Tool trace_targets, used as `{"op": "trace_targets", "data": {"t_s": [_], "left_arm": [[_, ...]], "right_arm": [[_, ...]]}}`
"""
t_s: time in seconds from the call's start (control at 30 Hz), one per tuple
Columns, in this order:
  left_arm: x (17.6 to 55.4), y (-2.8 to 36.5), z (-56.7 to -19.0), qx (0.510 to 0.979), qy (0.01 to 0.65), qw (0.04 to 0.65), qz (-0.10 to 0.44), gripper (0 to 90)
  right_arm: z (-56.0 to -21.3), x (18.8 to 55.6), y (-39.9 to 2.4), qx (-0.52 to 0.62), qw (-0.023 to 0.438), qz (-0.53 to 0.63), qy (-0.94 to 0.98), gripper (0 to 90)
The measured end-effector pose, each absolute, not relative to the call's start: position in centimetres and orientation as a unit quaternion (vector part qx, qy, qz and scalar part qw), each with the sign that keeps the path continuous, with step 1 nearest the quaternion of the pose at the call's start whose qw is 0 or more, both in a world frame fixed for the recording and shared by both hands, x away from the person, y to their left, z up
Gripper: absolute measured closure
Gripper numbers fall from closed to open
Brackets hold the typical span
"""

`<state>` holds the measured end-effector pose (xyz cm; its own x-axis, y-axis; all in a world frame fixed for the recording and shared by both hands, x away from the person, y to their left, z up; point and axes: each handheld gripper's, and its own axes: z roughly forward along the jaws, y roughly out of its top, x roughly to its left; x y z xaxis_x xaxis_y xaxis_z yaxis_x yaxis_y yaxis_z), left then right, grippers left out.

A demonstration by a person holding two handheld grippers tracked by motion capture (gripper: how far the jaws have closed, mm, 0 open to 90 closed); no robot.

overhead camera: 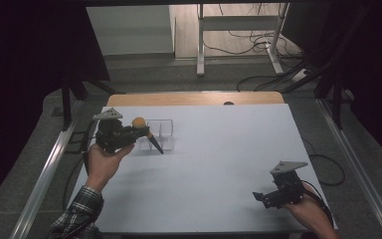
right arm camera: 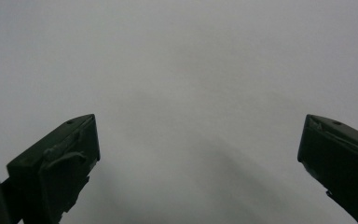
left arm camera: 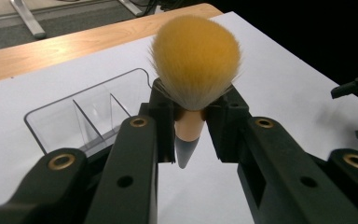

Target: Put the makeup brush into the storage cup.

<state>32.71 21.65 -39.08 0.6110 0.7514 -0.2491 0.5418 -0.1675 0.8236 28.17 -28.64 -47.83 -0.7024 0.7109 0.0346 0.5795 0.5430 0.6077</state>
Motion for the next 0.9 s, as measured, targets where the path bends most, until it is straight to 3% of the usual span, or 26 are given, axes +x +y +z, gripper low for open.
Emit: {"op": "trace_targets", "data": {"t_s": [0.9], "left_arm": [[34.6, 21.8, -37.0, 0.746, 0.432, 0.489, 0.133, 73.6]], "right_arm": [[-48.0, 27.0, -30.6, 0.388, 0.108, 0.301, 0.864, 0.0]]}}
